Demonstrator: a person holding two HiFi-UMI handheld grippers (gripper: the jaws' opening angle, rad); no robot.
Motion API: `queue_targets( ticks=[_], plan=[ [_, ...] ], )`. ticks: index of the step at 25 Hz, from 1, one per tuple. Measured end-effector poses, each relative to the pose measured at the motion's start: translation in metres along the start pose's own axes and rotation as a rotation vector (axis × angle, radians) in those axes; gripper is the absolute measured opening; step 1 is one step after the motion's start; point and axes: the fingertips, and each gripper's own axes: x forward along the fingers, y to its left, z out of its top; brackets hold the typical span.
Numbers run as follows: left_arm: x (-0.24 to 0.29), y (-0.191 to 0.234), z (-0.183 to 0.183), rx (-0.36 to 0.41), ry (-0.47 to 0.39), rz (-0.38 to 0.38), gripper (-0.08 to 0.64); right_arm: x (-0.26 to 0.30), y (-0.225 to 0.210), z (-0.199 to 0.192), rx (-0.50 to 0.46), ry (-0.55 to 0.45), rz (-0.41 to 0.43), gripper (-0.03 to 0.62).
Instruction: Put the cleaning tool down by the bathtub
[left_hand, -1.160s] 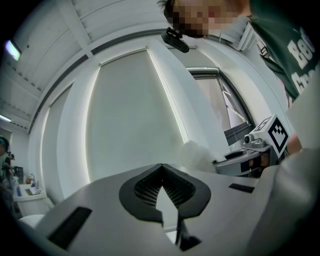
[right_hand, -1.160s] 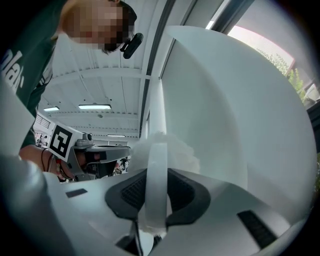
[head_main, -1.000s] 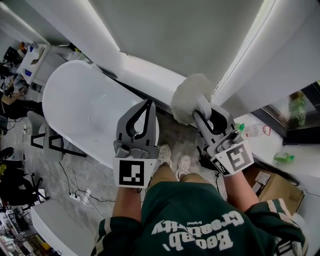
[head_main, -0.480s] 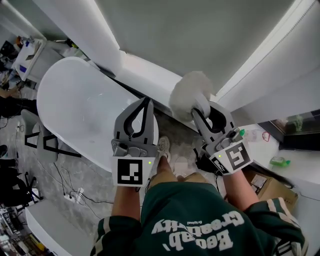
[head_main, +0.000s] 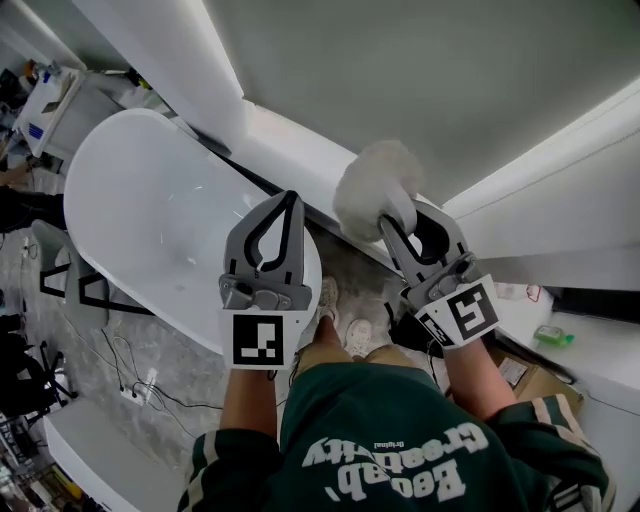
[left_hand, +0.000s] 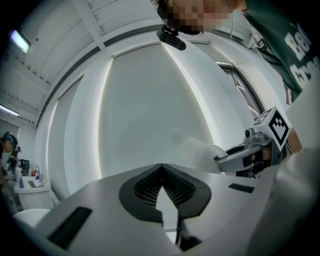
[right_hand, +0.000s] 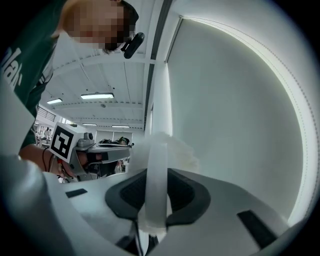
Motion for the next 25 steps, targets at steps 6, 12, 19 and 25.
queue_targets(
  ticks=[6, 12, 19, 25],
  plan=[
    [0.017, 0.033, -0.024, -0.012, 0.020, 0.020, 0.009, 0.042, -0.008, -0.021, -0.012, 0.053, 0.029, 0.095],
    [0.034, 0.068, -0.051, -0.039, 0.036, 0.054, 0.008, 0.088, -0.016, -0.047, -0.022, 0.114, 0.057, 0.095],
    [0.052, 0.103, -0.088, -0.012, 0.054, 0.078, 0.009, 0.139, -0.020, -0.077, -0.016, 0.161, 0.083, 0.095],
    [0.071, 0.126, -0.112, -0.033, 0.052, 0.079, 0.009, 0.171, -0.025, -0.111, -0.021, 0.217, 0.089, 0.095]
  ],
)
